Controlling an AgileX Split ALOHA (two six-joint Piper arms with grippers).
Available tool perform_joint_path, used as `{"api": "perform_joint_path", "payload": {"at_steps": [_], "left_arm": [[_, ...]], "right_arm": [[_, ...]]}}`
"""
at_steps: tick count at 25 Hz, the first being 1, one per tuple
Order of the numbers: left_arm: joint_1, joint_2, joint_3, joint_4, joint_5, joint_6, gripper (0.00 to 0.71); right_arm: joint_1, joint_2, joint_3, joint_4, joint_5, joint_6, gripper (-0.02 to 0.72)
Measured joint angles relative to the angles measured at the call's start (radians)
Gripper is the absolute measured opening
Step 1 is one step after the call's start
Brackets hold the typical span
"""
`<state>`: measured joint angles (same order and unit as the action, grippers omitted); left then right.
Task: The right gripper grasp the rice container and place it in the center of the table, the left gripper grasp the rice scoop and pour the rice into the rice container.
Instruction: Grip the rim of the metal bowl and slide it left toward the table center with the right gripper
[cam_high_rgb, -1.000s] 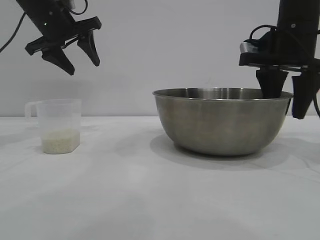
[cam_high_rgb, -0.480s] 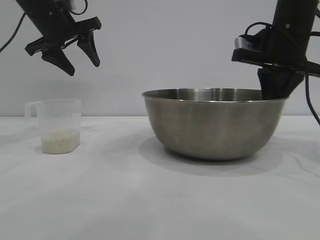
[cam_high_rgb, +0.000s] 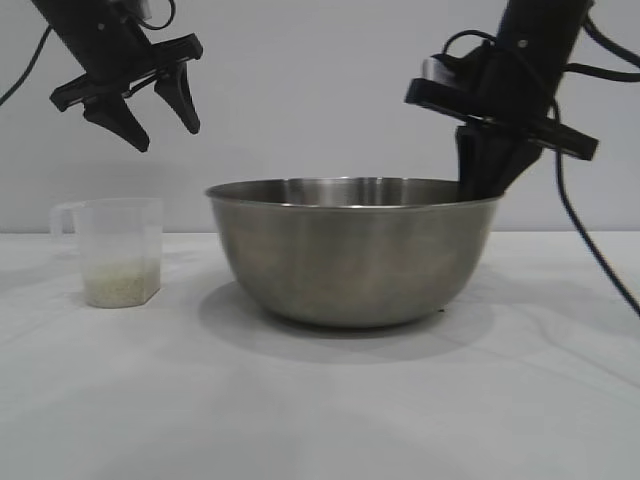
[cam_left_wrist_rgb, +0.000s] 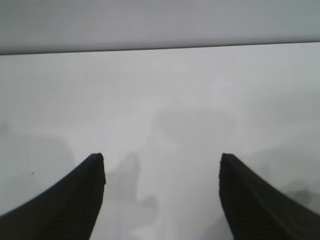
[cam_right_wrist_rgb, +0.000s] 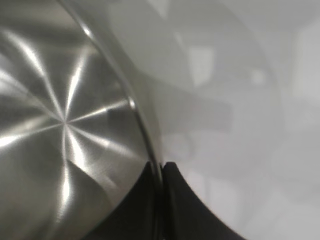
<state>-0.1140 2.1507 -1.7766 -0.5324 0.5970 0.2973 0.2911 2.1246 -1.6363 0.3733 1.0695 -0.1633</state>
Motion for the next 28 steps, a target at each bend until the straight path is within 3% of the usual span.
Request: {"api": "perform_joint_path", "payload": {"at_steps": [2, 13, 19, 28], "left_arm": [[0.0, 0.0, 0.0, 0.0, 0.0, 0.0, 0.43], [0.0, 0.0, 0.0, 0.0, 0.0, 0.0, 0.43], [0.0, 0.0, 0.0, 0.0, 0.0, 0.0, 0.43], [0.0, 0.0, 0.0, 0.0, 0.0, 0.0, 0.43]], "right_arm": [[0.0, 0.0, 0.0, -0.002, -0.002, 0.0, 0.0], [0.0, 0.0, -0.008, -0.011, 0.027, 0.001, 0.543], [0.0, 0.0, -0.082, -0.07, 0.128, 0.001, 0.543], [-0.094, -0.078, -0.118, -0.098, 0.154, 0.001, 0.543]]}}
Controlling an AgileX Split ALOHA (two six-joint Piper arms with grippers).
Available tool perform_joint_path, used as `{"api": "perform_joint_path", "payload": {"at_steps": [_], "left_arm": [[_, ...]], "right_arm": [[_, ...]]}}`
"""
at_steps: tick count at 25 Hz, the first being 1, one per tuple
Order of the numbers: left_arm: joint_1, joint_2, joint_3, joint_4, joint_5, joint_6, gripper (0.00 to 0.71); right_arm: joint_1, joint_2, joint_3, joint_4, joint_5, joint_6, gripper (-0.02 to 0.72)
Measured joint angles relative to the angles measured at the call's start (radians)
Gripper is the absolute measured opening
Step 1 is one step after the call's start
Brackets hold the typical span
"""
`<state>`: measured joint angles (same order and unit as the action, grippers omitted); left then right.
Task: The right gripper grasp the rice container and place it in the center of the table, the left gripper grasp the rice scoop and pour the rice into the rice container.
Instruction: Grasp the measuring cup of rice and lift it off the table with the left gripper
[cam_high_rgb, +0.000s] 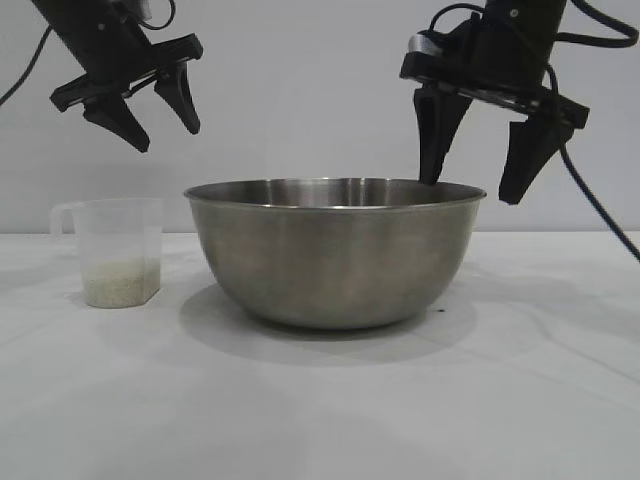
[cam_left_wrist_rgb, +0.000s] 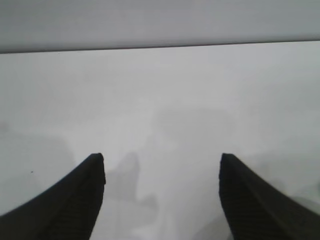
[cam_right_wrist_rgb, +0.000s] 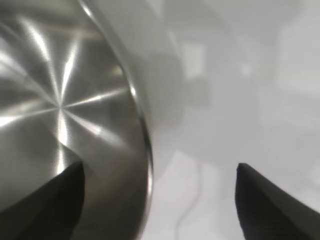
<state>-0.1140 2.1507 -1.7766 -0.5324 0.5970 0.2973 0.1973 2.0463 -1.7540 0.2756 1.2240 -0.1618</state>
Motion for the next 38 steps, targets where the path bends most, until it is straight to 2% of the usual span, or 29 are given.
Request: {"api": "perform_joint_path", "payload": {"at_steps": [9, 13, 20, 28, 38], "left_arm": [[0.0, 0.0, 0.0, 0.0, 0.0, 0.0, 0.43], [0.0, 0.0, 0.0, 0.0, 0.0, 0.0, 0.43], [0.0, 0.0, 0.0, 0.003, 0.0, 0.0, 0.43], [0.0, 0.0, 0.0, 0.006, 0.0, 0.0, 0.43], [0.0, 0.0, 0.0, 0.01, 0.0, 0.0, 0.43]], "right_arm": [[-0.075, -0.135, 0.056, -0.134, 0.007, 0.039, 0.543], [-0.086, -0.243, 0.176, -0.154, 0.009, 0.045, 0.543], [-0.087, -0.533, 0.429, -0.211, 0.009, 0.105, 0.543], [-0.087, -1.005, 0.784, -0.236, 0.014, 0.124, 0.543], [-0.087, -1.648, 1.107, -0.246, -0.068, 0.15, 0.543]]}}
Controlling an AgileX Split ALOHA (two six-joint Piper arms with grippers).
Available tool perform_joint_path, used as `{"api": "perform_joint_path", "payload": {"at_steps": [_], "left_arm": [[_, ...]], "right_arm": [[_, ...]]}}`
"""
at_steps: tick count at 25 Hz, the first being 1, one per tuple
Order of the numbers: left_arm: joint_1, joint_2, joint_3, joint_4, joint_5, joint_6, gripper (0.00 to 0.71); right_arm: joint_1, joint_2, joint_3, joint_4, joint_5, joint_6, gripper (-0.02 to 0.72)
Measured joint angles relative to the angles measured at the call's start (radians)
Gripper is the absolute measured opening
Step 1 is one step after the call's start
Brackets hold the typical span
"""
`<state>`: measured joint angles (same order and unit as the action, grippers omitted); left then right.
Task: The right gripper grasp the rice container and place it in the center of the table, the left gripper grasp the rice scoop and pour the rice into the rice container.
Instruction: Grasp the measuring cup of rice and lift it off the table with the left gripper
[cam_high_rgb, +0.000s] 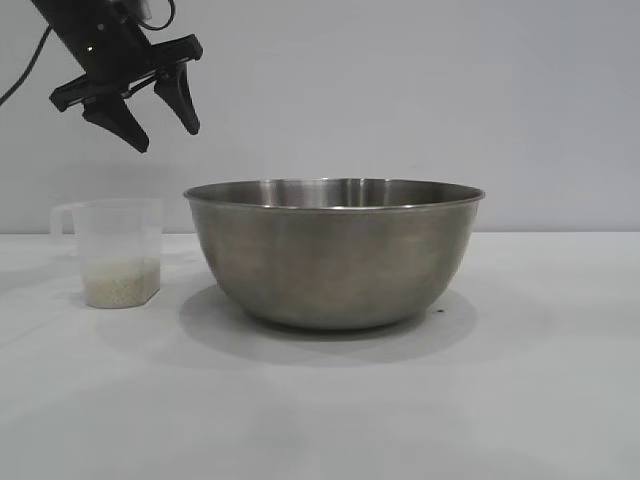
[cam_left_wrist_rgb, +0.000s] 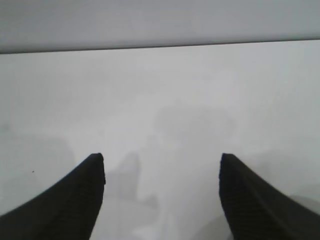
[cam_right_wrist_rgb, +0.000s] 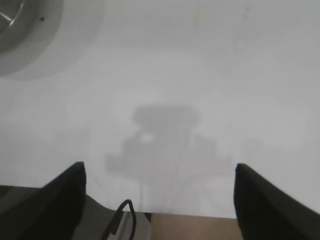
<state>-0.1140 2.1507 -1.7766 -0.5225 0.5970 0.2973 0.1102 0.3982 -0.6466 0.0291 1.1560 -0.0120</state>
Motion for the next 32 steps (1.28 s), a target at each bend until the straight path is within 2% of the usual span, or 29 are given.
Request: {"api": "perform_joint_path", "payload": {"at_steps": [9, 15, 20, 32], "left_arm": [[0.0, 0.0, 0.0, 0.013, 0.0, 0.0, 0.43], [0.0, 0.0, 0.0, 0.045, 0.0, 0.002, 0.43], [0.0, 0.0, 0.0, 0.062, 0.0, 0.004, 0.43], [0.0, 0.0, 0.0, 0.073, 0.01, 0.036, 0.43]], "right_arm": [[0.0, -0.276, 0.117, 0.0, -0.01, 0.0, 0.543], [0.0, -0.343, 0.158, 0.01, -0.013, -0.012, 0.543], [0.0, -0.384, 0.158, 0.038, -0.013, -0.053, 0.543], [0.0, -0.415, 0.158, 0.05, -0.013, -0.064, 0.543]]}}
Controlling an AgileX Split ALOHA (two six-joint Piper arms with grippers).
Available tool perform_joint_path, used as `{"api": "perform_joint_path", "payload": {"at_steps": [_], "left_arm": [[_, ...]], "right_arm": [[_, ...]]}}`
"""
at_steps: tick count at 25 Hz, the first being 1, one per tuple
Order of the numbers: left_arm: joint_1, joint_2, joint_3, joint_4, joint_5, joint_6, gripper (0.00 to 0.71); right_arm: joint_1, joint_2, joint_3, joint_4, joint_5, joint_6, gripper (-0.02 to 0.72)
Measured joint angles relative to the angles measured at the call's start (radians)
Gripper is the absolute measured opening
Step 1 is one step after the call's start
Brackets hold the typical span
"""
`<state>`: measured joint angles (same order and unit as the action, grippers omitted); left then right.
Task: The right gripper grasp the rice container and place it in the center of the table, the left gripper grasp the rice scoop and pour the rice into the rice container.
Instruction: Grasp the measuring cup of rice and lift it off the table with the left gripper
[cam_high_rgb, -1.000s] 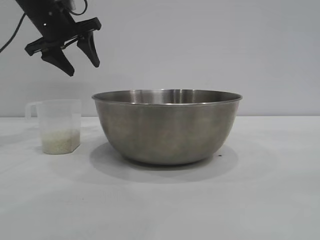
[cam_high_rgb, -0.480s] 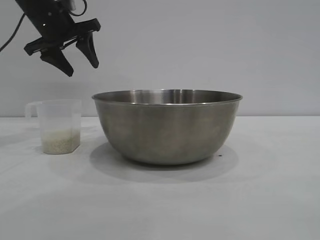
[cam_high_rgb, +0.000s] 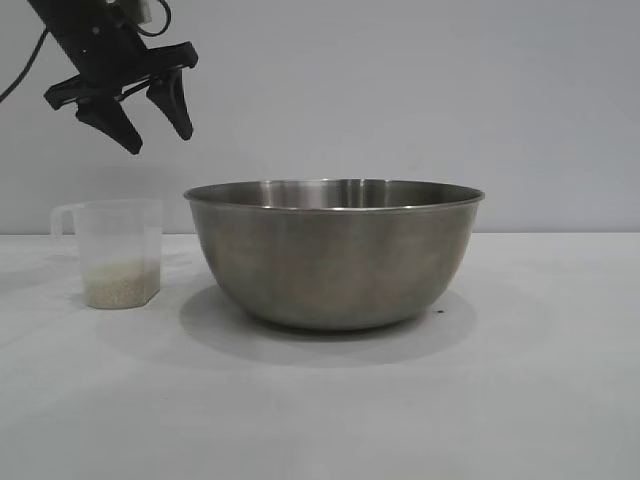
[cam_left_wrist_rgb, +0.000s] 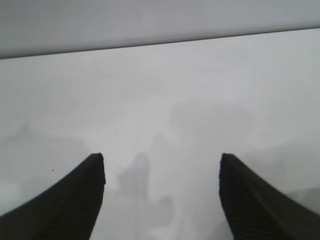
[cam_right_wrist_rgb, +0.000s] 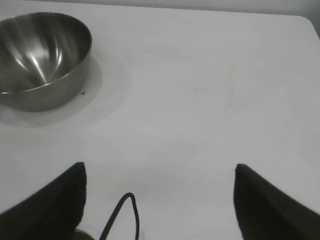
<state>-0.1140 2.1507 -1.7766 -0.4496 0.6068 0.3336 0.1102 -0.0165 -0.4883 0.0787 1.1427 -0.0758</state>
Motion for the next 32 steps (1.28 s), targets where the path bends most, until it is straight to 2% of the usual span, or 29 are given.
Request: {"api": "perform_joint_path", "payload": {"at_steps": [5, 12, 15, 28, 32], "left_arm": [[0.0, -0.024, 0.0, 0.047, 0.036, 0.064, 0.43], [0.0, -0.169, 0.0, 0.121, 0.054, 0.068, 0.43], [0.0, -0.212, 0.0, 0.18, 0.121, 0.058, 0.43], [0.0, -0.327, 0.0, 0.467, 0.533, -0.148, 0.43], [0.0, -0.372, 0.032, 0.47, 0.569, -0.18, 0.43]], "right_arm": [[0.0, 0.0, 0.0, 0.004, 0.0, -0.009, 0.543], [0.0, 0.0, 0.0, 0.004, 0.0, -0.011, 0.543], [0.0, 0.0, 0.0, 0.004, 0.0, -0.011, 0.543], [0.0, 0.0, 0.0, 0.006, 0.0, -0.011, 0.543], [0.0, 0.0, 0.0, 0.006, 0.0, -0.011, 0.543]]}}
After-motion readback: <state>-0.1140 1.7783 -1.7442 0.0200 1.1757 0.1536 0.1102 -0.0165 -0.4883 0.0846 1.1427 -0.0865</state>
